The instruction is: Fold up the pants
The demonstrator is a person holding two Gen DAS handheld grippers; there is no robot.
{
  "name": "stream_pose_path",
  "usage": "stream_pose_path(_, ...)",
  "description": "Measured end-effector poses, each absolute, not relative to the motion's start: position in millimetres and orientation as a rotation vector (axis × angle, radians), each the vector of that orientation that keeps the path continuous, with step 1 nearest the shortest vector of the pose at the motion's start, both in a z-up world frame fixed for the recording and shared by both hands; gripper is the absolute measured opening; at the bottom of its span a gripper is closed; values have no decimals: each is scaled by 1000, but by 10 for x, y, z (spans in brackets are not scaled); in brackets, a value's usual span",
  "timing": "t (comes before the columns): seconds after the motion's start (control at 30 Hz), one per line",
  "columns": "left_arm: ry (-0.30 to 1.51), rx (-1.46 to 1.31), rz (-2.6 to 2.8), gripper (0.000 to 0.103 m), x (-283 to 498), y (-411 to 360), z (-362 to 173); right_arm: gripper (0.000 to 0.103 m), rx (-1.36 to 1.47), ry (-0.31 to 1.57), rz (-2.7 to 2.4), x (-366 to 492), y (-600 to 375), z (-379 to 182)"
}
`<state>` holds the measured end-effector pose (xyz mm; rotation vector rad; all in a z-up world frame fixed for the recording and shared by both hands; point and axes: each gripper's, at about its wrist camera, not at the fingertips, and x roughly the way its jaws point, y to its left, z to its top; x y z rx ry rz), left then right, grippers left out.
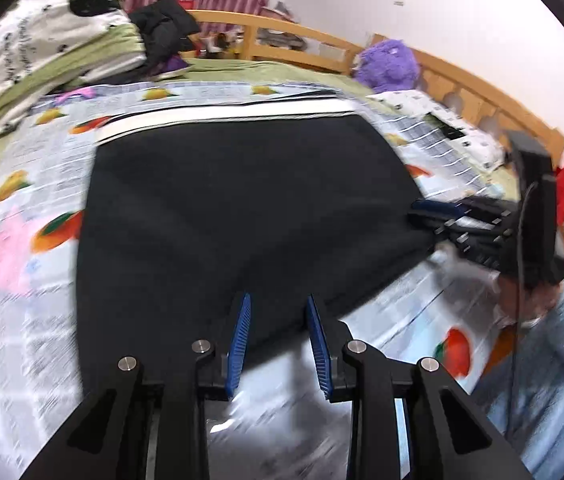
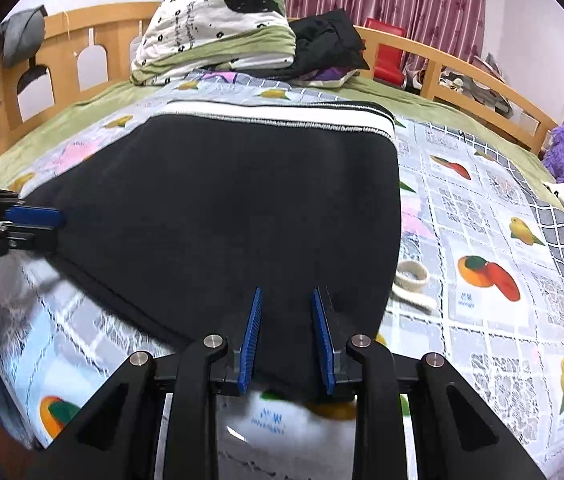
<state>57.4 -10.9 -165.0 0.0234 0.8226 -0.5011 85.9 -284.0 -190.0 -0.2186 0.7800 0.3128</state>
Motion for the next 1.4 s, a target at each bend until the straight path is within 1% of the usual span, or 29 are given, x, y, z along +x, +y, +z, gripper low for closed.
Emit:
stream_pose_path(0.1, 828, 1, -461, 27, 487, 54, -1614, 26, -232, 794, 302, 805, -2838, -1860)
stream_pose_path(0.13, 820, -21, -461, 28, 454, 123, -1575, 28, -217, 794, 298, 789, -2852, -1824)
stream_pose_path(0.2, 795, -56, -430, 28, 383, 265, -1487, 36, -160, 773, 309, 740, -2887, -1733)
stream_pose_path(0.27, 772, -43, -365, 28, 350, 355, -1442, 48, -122, 739, 303, 690, -2886, -1688)
stream_pose_path(0.33, 771, -55, -320, 28, 367, 445, -1452, 49, -150, 779, 270, 722, -2810, -1793)
stream_pose_path(0.4, 811, -94, -277, 28, 453, 523, -1532, 48, -190, 822, 241, 755, -2753, -1949)
stream_pose_path(0.47, 837, -85, -272, 32, 501, 528, -1651, 48, -206, 803, 235, 713, -2739, -1978)
stream_pose_path(0.57, 848, -43, -268, 33, 483, 516, -1645, 49, -158, 840, 240, 714, -2814, -1933)
stream_pose_path(0.67, 851, -77, -267, 33, 469, 609, -1526, 49, -110, 876, 216, 709, -2914, -1852)
stream_pose_path(0.77, 844, -69, -216, 33, 575, 645, -1389, 49, -104, 848, 185, 741, -2936, -1673)
stream_pose_path(0.87, 839, -21, -157, 33, 858, 530, -1195, 49, -60, 821, 158, 990, -2944, -1463)
stream_pose_path(1.0, 808, -49, -179, 34, 1368, 368, -925, 49, -36, 793, 114, 1572, -2911, -1203)
stream_pose_path(1.07, 785, -60, -183, 35, 1640, 302, -839, 54, -38, 777, 120, 1871, -2871, -1144)
stream_pose_path(1.13, 770, -67, -204, 36, 1935, 233, -805, 55, -48, 772, 124, 2154, -2840, -1139)
stream_pose_path(1.23, 778, -62, -211, 36, 2354, 148, -929, 55, -66, 790, 134, 2492, -2786, -1291)
stream_pose_path(1.3, 817, -46, -170, 36, 2570, 98, -1126, 55, -84, 845, 104, 2697, -2793, -1576)
stream_pose_path(1.4, 890, -70, -129, 36, 2771, 87, -1447, 59, -14, 819, 119, 2758, -2887, -1697)
